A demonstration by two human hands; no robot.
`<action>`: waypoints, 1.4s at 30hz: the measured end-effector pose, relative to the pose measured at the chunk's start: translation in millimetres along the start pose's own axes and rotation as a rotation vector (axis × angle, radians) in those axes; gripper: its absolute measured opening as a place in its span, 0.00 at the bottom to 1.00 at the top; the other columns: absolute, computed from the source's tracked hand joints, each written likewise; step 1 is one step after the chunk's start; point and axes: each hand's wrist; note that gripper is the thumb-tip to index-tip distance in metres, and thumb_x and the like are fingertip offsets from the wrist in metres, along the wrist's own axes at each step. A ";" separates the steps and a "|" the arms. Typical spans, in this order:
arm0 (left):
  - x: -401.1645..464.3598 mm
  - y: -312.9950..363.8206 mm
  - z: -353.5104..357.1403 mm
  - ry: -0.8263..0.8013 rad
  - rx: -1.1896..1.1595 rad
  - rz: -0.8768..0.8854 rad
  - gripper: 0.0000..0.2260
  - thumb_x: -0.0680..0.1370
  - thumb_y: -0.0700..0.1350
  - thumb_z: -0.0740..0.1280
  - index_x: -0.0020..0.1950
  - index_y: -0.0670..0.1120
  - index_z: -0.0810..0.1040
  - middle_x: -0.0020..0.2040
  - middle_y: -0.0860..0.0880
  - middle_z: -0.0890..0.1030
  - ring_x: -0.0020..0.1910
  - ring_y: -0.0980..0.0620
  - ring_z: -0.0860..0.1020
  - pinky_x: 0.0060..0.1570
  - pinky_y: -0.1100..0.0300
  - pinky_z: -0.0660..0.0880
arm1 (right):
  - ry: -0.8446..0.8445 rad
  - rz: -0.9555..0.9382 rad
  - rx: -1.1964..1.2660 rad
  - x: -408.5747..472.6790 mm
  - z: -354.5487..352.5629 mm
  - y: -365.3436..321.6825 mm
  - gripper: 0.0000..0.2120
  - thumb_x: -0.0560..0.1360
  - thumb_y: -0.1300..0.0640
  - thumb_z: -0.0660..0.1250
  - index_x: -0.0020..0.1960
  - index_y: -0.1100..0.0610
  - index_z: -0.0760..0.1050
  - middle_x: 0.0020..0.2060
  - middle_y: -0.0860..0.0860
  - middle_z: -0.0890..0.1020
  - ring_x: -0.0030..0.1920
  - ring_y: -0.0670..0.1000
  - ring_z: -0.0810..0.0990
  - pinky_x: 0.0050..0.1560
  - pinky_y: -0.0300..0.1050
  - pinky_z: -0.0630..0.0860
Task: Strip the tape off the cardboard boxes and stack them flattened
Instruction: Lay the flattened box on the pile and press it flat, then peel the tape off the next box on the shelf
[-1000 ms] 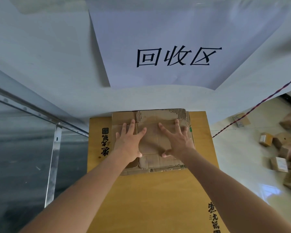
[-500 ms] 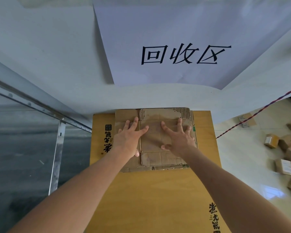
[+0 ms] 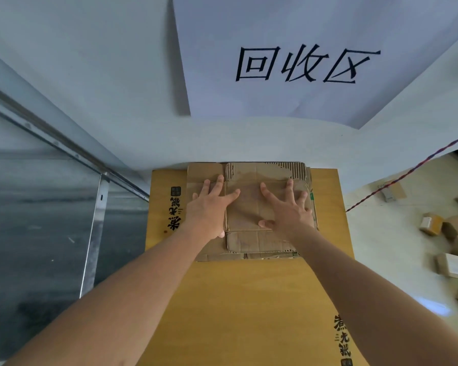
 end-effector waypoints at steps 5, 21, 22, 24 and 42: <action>-25.0 -1.4 -17.0 -0.021 -0.064 0.079 0.45 0.74 0.45 0.78 0.82 0.64 0.54 0.84 0.49 0.39 0.83 0.40 0.42 0.79 0.35 0.47 | 0.075 -0.067 0.112 -26.6 -18.6 -1.2 0.43 0.80 0.46 0.70 0.83 0.36 0.44 0.83 0.54 0.38 0.82 0.64 0.43 0.78 0.66 0.59; -250.0 26.3 -97.0 0.398 0.004 0.124 0.29 0.83 0.62 0.59 0.83 0.56 0.58 0.83 0.51 0.59 0.80 0.46 0.62 0.79 0.41 0.59 | 0.510 -0.486 0.071 -242.1 -61.7 -10.6 0.33 0.80 0.32 0.57 0.81 0.42 0.59 0.81 0.46 0.61 0.81 0.53 0.59 0.76 0.57 0.62; -272.6 29.8 -96.2 0.428 0.012 0.113 0.29 0.83 0.63 0.58 0.83 0.56 0.57 0.83 0.51 0.59 0.80 0.46 0.62 0.78 0.41 0.61 | 0.530 -0.513 0.054 -262.0 -61.3 -10.2 0.33 0.80 0.31 0.57 0.81 0.42 0.59 0.82 0.46 0.60 0.81 0.53 0.58 0.77 0.57 0.60; -318.8 37.0 -91.6 0.487 0.030 0.078 0.29 0.83 0.63 0.58 0.83 0.57 0.57 0.83 0.52 0.58 0.81 0.47 0.60 0.79 0.42 0.60 | 0.569 -0.565 0.016 -302.4 -58.2 -8.3 0.34 0.80 0.30 0.55 0.81 0.42 0.58 0.82 0.47 0.58 0.82 0.53 0.54 0.79 0.56 0.57; -669.1 44.1 -40.2 0.855 0.039 -0.211 0.27 0.84 0.62 0.58 0.82 0.60 0.57 0.84 0.51 0.54 0.81 0.46 0.58 0.74 0.42 0.67 | 0.760 -0.923 -0.124 -599.8 -9.7 -64.1 0.35 0.78 0.26 0.52 0.81 0.40 0.57 0.82 0.47 0.61 0.81 0.54 0.59 0.77 0.56 0.62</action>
Point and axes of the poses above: each hand's wrist, its own x-axis towards the middle knuckle, its own z-axis out of the palm, y = z × x
